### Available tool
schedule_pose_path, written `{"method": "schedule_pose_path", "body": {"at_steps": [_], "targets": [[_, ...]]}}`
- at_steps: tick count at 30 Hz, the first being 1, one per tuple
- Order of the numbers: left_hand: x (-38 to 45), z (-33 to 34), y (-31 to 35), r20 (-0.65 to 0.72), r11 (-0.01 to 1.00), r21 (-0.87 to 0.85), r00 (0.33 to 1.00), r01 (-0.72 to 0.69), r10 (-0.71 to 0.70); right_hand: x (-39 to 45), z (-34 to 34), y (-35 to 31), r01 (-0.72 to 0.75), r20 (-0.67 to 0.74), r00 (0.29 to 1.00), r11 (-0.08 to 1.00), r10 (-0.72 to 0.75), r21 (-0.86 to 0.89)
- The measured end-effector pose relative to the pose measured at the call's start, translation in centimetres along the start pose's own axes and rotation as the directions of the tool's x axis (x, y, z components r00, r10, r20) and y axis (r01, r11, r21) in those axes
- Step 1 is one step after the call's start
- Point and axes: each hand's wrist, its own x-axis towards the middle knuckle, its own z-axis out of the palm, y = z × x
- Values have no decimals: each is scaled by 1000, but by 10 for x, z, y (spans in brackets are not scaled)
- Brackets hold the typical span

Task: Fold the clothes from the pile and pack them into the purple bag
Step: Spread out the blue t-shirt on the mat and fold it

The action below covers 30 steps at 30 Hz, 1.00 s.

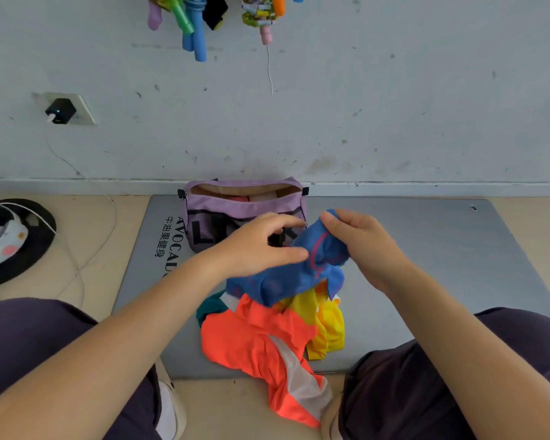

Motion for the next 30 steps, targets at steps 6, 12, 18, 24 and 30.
{"method": "schedule_pose_path", "body": {"at_steps": [6,12,18,24,30], "targets": [[-6,9,6,82,976,-215,997,35,-18,-3,-11,-24,114,8,992,902,-129,417],[-11,-13,15,-133,930,-367,990,-14,-37,-1,-21,-23,-3,190,979,936,-68,352],[-16,-15,23,-6,969,-229,995,92,-96,2,-11,-13,-128,222,973,955,68,268],[-16,-16,16,-199,944,-303,960,130,-197,8,-19,-7,-104,80,993,971,89,213],[-11,-22,10,-336,791,-608,922,-58,-191,-4,7,-2,-274,223,931,957,289,-95]]}}
